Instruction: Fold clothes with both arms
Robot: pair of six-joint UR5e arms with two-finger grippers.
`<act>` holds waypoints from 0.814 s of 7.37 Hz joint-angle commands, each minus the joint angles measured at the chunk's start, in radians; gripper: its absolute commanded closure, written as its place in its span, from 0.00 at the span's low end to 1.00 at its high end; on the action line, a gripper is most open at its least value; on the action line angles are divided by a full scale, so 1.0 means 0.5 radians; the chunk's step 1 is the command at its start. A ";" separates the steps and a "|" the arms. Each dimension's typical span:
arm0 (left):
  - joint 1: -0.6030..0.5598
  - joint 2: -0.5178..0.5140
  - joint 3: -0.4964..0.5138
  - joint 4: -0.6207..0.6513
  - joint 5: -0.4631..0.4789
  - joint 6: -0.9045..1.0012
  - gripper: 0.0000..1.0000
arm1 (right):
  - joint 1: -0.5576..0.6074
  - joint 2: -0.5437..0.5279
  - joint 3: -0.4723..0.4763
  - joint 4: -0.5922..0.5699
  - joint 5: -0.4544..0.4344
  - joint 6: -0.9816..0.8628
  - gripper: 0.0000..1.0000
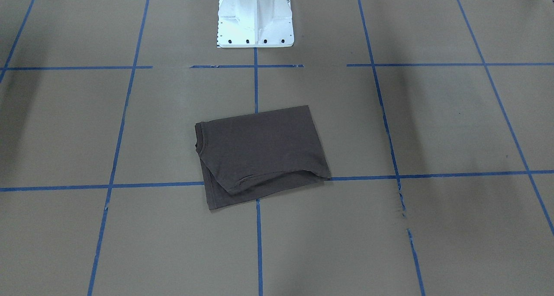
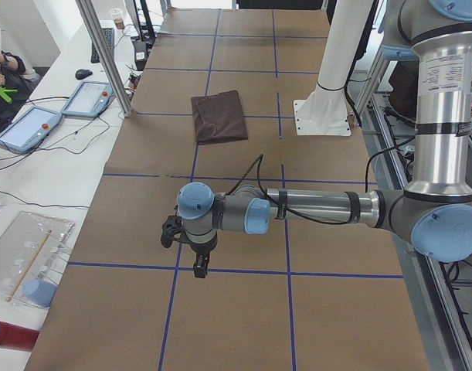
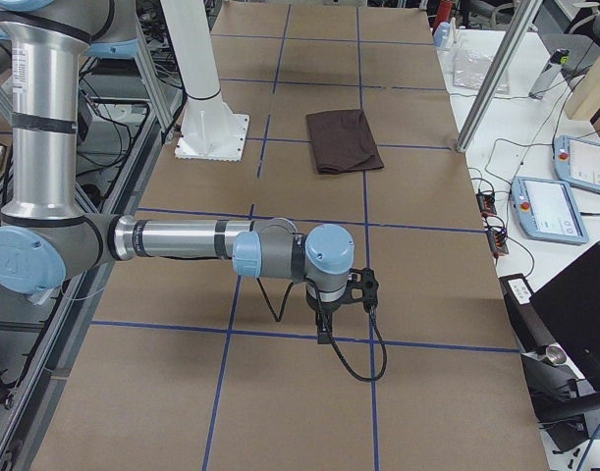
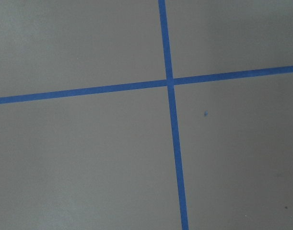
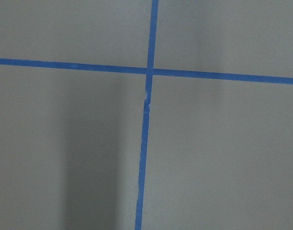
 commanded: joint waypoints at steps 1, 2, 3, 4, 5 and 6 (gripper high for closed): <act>0.003 0.003 0.024 0.000 0.003 -0.001 0.00 | -0.003 0.024 0.014 0.005 -0.001 0.058 0.00; 0.000 0.003 0.015 -0.006 0.003 -0.068 0.00 | -0.012 0.048 0.014 0.005 -0.004 0.207 0.00; 0.000 0.000 0.012 -0.009 0.009 -0.081 0.00 | -0.018 0.079 0.002 0.005 -0.010 0.221 0.00; 0.000 0.000 0.002 -0.006 0.009 -0.081 0.00 | -0.037 0.082 -0.007 0.005 -0.019 0.218 0.00; 0.000 0.000 -0.001 -0.009 0.012 -0.081 0.00 | -0.040 0.082 -0.007 0.005 -0.019 0.218 0.00; 0.000 0.000 -0.004 -0.009 0.012 -0.081 0.00 | -0.040 0.082 -0.007 0.005 -0.016 0.206 0.00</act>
